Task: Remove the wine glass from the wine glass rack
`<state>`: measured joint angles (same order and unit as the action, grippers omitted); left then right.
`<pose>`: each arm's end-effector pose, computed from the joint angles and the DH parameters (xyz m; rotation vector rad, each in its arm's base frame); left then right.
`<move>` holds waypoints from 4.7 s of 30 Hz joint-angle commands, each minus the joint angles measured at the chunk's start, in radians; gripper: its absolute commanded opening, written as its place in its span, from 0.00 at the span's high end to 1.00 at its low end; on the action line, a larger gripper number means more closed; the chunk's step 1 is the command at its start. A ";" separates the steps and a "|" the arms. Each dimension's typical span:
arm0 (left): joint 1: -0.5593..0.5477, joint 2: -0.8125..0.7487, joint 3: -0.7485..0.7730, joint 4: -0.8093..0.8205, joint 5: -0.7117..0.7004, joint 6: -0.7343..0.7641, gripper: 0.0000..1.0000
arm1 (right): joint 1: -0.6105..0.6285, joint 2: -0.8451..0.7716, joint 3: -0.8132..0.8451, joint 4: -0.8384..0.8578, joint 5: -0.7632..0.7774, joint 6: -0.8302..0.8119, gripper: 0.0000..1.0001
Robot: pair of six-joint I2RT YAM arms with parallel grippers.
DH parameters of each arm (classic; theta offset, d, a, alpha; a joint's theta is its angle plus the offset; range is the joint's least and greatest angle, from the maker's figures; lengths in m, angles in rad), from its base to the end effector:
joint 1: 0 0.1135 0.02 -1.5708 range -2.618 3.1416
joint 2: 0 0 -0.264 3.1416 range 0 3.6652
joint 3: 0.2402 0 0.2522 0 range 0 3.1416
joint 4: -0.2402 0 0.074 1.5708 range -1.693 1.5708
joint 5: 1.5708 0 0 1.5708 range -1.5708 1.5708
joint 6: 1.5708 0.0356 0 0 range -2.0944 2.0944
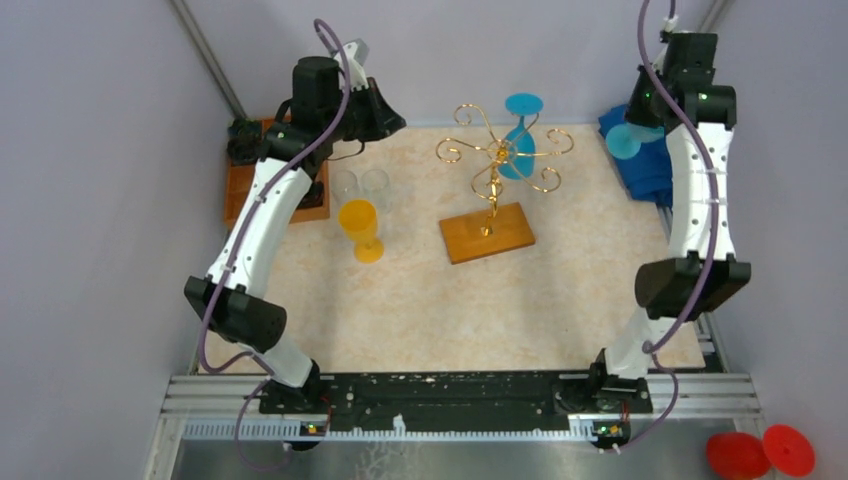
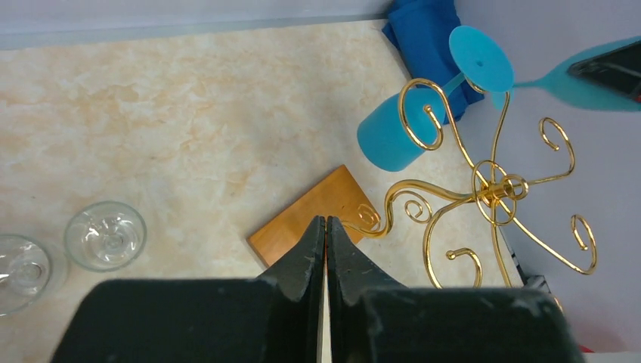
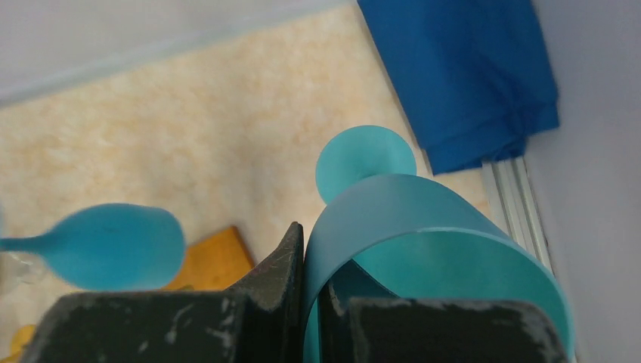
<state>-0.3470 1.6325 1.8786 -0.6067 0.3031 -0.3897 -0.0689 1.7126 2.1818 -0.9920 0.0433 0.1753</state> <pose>0.3352 -0.1325 0.4568 0.1671 1.9876 -0.7766 0.3427 -0.0252 0.4844 0.2809 2.0742 0.0191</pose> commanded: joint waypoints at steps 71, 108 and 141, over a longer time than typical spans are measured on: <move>-0.005 -0.025 -0.101 0.064 0.042 0.011 0.96 | 0.046 0.030 -0.232 0.545 -0.538 0.387 0.58; -0.006 -0.033 -0.138 0.079 0.056 0.018 0.97 | 0.026 0.088 -0.340 0.850 -0.722 0.681 0.64; -0.006 -0.058 -0.154 0.087 0.072 0.010 0.98 | 0.046 -0.004 -0.488 0.901 -0.887 0.754 0.67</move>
<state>-0.3470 1.6135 1.7416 -0.5377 0.3599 -0.3737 -0.0338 1.7496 1.6947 -0.0982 -0.8154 0.9390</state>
